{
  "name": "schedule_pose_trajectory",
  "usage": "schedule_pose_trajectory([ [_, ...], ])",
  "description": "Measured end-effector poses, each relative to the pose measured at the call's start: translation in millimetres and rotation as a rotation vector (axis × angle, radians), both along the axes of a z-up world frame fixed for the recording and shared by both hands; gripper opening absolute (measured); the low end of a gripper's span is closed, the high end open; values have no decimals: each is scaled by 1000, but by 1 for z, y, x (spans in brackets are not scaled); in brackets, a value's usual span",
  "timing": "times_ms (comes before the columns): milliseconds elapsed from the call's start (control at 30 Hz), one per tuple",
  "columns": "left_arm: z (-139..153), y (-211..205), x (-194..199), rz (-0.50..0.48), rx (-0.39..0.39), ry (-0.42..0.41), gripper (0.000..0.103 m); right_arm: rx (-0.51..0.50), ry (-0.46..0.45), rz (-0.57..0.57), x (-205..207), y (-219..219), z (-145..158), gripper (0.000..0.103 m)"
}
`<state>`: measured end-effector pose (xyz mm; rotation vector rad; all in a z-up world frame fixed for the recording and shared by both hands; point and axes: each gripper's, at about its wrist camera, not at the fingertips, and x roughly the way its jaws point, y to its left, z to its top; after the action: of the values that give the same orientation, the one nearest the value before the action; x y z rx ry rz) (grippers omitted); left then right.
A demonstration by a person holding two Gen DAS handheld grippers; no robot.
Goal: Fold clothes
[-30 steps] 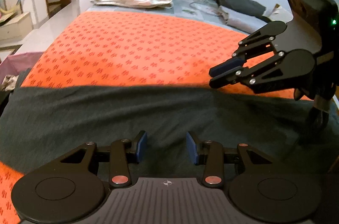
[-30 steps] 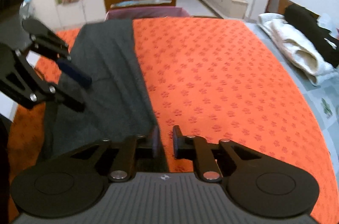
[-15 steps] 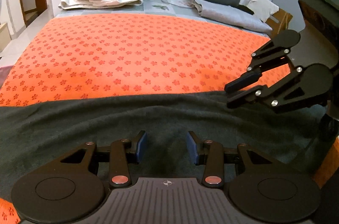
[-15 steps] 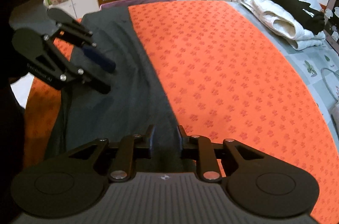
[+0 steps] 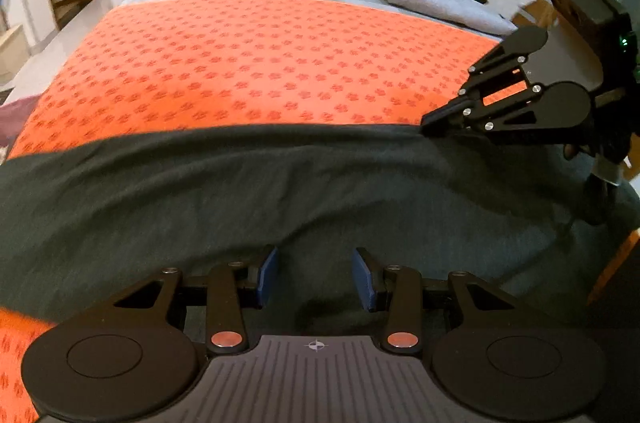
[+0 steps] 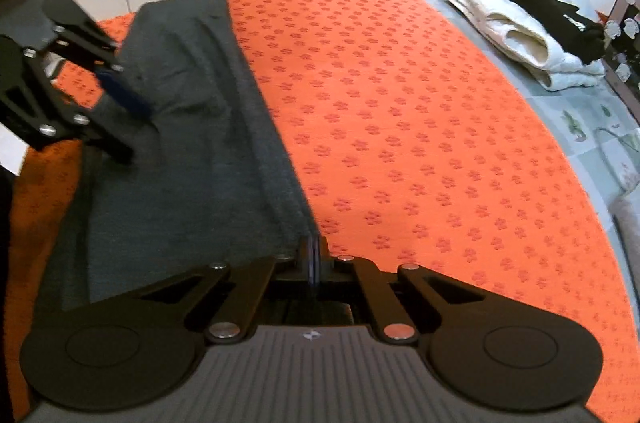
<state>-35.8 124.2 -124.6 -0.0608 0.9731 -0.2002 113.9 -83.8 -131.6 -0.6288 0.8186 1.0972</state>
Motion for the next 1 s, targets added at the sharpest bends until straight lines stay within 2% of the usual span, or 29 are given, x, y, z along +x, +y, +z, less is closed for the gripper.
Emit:
schedule_pose_trajectory([
  [67,3,6,-8,29,4,11,44,-11,-31,-24,1,1,-2,1],
  [200,9,21,-24,90,18,15,44,6,-20,-42,7,-1,3,2],
  [367,15,39,-44,97,63,11,44,50,-11,-47,-2,-2,22,5],
  [500,15,44,-54,-21,130,-4,44,88,56,-45,-22,0,38,9],
  [633,13,43,-57,-187,164,-40,44,112,114,-42,-57,5,48,16],
  [800,6,30,-53,-398,177,-111,44,100,161,-47,-106,21,39,26],
  [933,-4,12,-48,-532,195,-172,44,66,147,-56,-140,38,23,29],
  [1000,-10,5,-45,-582,218,-203,44,44,97,-79,-153,44,16,29],
])
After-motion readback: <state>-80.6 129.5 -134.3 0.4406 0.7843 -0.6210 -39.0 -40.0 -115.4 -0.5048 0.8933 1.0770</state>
